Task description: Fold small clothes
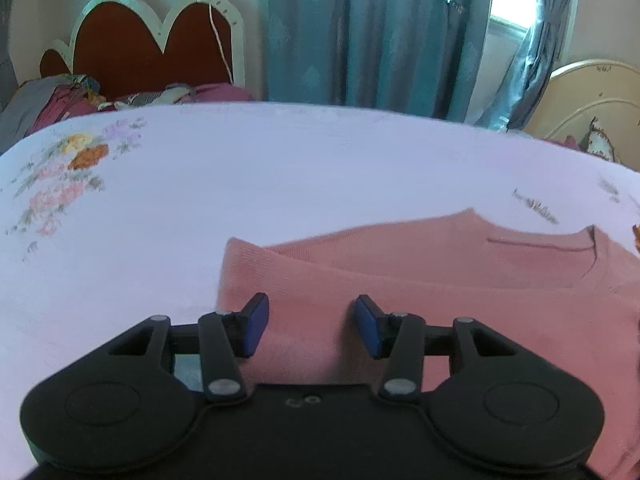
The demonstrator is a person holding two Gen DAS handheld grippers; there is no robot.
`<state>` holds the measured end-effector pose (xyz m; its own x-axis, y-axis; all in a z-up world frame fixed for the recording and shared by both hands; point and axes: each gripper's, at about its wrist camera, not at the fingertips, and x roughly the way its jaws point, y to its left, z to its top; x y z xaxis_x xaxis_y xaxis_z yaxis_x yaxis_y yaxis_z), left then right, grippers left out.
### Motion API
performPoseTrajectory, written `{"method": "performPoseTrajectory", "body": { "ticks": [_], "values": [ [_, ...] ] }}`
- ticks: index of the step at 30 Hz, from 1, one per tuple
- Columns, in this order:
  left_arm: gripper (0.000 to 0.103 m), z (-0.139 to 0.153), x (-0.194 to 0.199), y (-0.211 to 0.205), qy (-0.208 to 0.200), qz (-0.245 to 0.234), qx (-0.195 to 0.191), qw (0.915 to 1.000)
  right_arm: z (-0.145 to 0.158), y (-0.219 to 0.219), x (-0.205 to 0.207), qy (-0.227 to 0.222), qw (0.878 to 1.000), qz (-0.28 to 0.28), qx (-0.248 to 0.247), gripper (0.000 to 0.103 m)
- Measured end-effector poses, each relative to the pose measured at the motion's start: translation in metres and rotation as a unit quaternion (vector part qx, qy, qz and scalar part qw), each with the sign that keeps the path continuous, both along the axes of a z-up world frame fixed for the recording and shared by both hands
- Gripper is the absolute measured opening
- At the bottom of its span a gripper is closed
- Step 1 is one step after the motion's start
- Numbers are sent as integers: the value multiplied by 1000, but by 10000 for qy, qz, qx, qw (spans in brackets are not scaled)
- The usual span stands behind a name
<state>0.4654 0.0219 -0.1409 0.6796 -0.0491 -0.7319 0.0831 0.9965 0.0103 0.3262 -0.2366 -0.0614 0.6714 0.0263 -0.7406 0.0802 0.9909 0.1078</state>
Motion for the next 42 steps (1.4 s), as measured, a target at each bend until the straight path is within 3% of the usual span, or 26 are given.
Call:
{"method": "performPoseTrajectory", "body": {
  "ticks": [4, 10, 17, 23, 26, 28, 42],
  "values": [
    [49, -2, 1, -2, -36, -19, 112, 9999, -23, -4, 3, 326, 9994, 17, -130, 32],
    [49, 7, -7, 2, 14, 44, 79, 10000, -12, -8, -5, 263, 9993, -194, -156, 32],
    [49, 26, -53, -7, -178, -323, -47, 9993, 14, 2, -27, 16, 9998, 73, 206, 32],
    [50, 23, -94, -26, -54, -679, -214, 9974, 11, 24, -45, 162, 9986, 398, 313, 32],
    [52, 15, -111, -30, 23, -748, -120, 9971, 1, 29, -56, 329, 9983, 478, 65, 32],
    [52, 4, -115, -28, 249, -712, -78, 9971, -12, 24, -60, 437, 9981, 430, -76, 32],
    [55, 3, -121, -34, 172, -586, 143, 9980, -8, 17, -70, 479, 9983, 330, 71, 32]
  ]
}}
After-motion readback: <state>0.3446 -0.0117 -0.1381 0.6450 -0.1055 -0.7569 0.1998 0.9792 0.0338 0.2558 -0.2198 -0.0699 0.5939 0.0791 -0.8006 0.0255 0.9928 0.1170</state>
